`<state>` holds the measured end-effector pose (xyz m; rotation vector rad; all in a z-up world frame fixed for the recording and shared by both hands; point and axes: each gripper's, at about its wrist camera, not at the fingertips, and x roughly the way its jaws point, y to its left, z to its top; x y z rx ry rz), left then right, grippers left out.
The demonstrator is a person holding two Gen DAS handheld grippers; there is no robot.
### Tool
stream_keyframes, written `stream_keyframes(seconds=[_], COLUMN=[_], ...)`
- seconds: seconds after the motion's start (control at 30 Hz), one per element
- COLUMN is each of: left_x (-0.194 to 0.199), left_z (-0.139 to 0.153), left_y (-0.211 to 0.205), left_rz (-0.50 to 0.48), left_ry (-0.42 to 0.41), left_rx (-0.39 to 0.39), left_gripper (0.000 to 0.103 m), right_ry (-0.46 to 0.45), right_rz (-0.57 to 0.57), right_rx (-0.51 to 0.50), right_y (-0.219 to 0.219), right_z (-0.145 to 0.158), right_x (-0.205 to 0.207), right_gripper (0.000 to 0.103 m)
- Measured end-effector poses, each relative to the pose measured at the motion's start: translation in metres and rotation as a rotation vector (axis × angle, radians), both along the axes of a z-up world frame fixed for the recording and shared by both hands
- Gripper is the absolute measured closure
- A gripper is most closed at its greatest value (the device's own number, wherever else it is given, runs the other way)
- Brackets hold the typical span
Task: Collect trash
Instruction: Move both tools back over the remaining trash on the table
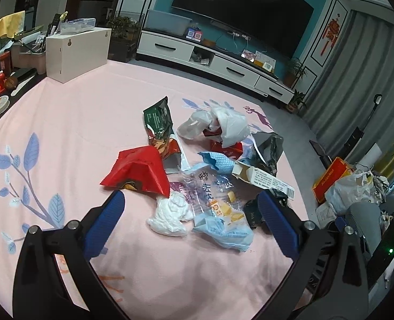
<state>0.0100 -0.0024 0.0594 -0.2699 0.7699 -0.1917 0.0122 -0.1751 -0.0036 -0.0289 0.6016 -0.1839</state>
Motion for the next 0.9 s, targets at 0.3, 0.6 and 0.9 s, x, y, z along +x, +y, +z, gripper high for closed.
stream_keyframes(seconds=[0.3, 0.6, 0.9], left_x=[0.0007, 0.0004, 0.0010], left_z=[-0.0015, -0.0023, -0.0029], left_y=[-0.0004, -0.0018, 0.0004], left_rz=[-0.042, -0.049, -0.039], left_ry=[0.026, 0.033, 0.040], left_rx=[-0.027, -0.017, -0.025], left_gripper=[0.003, 0.003, 0.003], right_ry=[-0.014, -0.009, -0.007], right_rz=[0.001, 0.003, 0.000], right_rx=[-0.027, -0.022, -0.027], right_y=[0.0046, 0.0036, 0.0058], right_z=[-0.0007, 0.0000, -0.0011], right_x=[0.0009, 0.0033, 0.0032], right_gripper=[0.003, 0.003, 0.003])
